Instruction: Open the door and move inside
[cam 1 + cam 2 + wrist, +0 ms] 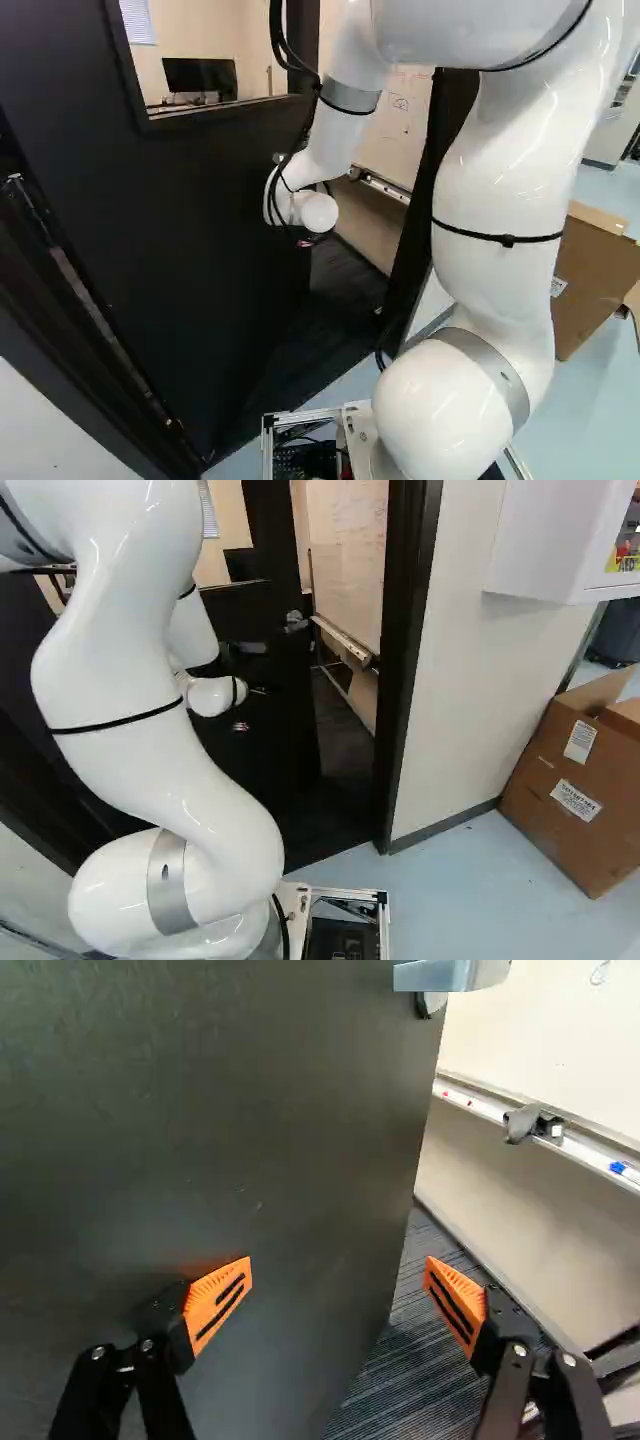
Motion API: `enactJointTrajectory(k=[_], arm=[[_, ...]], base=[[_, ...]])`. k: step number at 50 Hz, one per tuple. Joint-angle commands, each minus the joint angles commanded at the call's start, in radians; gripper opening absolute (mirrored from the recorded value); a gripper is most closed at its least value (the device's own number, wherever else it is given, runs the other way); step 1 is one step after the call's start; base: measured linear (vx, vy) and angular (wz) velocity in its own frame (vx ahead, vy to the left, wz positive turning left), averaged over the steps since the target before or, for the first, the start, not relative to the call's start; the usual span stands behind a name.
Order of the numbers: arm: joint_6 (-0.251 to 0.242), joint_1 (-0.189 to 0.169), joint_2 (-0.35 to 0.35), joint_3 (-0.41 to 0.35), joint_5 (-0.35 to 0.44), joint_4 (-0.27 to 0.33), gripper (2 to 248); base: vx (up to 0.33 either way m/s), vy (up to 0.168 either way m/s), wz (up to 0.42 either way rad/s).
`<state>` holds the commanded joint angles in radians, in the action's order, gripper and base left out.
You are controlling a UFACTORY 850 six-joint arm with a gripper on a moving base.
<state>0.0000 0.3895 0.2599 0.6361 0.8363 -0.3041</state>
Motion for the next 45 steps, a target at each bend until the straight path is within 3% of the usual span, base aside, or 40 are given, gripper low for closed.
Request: enactJointTrajectory(k=[45], arm=[[0.000, 0.101, 0.112, 0.137, 0.000, 0.016, 247]], base=[[0.000, 0.000, 0.000]])
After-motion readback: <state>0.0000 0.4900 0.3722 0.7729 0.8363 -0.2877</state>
